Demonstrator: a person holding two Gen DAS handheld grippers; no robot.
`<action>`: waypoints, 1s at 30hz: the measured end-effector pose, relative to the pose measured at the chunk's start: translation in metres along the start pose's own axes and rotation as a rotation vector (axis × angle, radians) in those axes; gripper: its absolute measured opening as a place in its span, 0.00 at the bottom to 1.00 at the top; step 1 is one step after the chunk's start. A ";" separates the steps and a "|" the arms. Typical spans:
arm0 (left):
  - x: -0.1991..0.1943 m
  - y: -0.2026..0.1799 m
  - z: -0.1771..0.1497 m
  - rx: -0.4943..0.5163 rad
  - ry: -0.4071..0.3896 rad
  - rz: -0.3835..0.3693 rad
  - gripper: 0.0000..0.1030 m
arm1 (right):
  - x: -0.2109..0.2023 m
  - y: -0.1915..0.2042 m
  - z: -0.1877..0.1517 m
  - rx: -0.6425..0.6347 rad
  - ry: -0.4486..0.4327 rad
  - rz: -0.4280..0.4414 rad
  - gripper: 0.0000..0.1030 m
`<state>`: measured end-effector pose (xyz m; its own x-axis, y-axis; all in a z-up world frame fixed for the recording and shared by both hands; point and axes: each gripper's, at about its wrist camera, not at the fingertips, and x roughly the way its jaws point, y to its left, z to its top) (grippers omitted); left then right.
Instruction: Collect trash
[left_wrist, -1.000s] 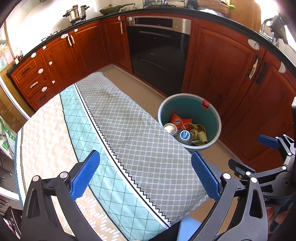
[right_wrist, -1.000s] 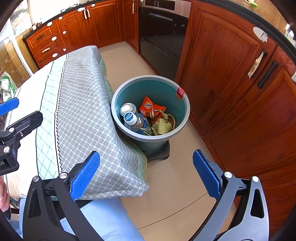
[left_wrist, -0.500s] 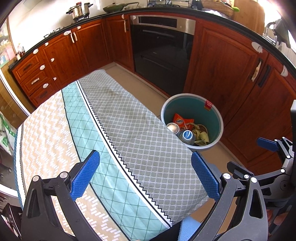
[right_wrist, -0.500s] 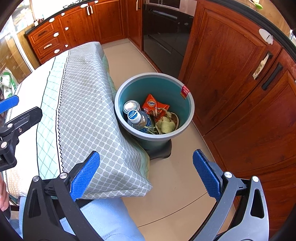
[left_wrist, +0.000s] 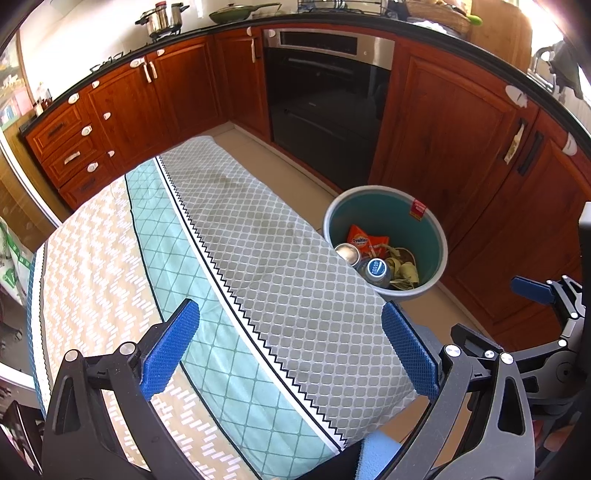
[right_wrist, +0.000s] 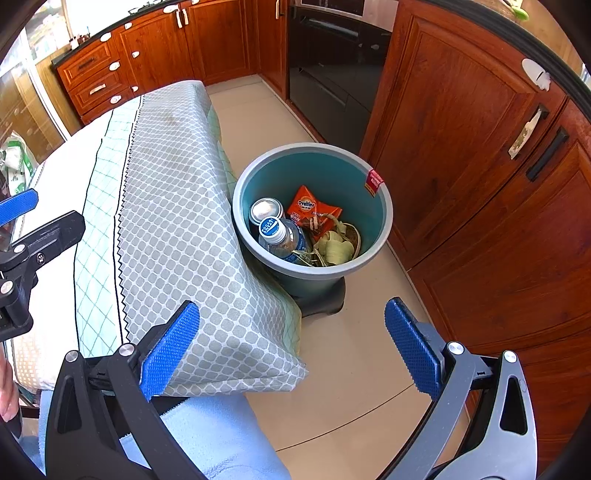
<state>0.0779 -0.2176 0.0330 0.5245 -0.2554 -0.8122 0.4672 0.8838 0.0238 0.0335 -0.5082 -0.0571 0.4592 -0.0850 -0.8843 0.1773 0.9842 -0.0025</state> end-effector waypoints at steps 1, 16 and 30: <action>0.000 0.000 0.000 -0.001 0.001 0.001 0.96 | 0.001 0.000 0.000 -0.001 0.001 0.001 0.94; 0.001 0.005 -0.002 -0.024 -0.005 -0.008 0.96 | 0.006 0.002 0.000 -0.006 0.016 0.001 0.94; 0.005 0.010 -0.002 -0.051 0.012 -0.009 0.96 | 0.007 0.003 0.000 -0.010 0.016 0.000 0.94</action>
<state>0.0843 -0.2090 0.0280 0.5118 -0.2590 -0.8191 0.4345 0.9006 -0.0133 0.0373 -0.5061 -0.0629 0.4456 -0.0822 -0.8914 0.1686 0.9857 -0.0066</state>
